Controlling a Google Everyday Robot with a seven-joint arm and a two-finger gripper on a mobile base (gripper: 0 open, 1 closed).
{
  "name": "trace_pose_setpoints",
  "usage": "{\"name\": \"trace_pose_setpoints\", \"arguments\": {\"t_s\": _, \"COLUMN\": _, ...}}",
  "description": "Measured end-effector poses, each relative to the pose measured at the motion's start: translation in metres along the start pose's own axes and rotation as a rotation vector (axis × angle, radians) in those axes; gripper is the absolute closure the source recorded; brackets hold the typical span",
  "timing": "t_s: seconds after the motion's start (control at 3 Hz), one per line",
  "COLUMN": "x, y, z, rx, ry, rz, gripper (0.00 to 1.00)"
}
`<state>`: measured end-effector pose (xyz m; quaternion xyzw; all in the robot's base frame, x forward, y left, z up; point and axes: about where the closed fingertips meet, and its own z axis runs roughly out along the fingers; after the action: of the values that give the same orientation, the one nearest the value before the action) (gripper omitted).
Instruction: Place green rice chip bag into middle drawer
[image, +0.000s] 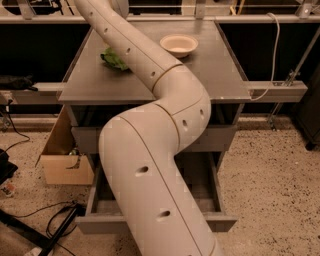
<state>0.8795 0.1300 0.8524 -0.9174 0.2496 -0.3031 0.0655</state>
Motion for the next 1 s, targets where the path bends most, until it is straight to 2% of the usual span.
{"name": "trace_pose_setpoints", "arguments": {"t_s": 0.67, "x": 0.0011, "y": 0.0011, "z": 0.0012, "rx": -0.004, "ry": 0.001, "rz": 0.003, "gripper": 0.65}}
{"name": "trace_pose_setpoints", "arguments": {"t_s": 1.0, "x": 0.0011, "y": 0.0011, "z": 0.0012, "rx": -0.004, "ry": 0.001, "rz": 0.003, "gripper": 0.96}}
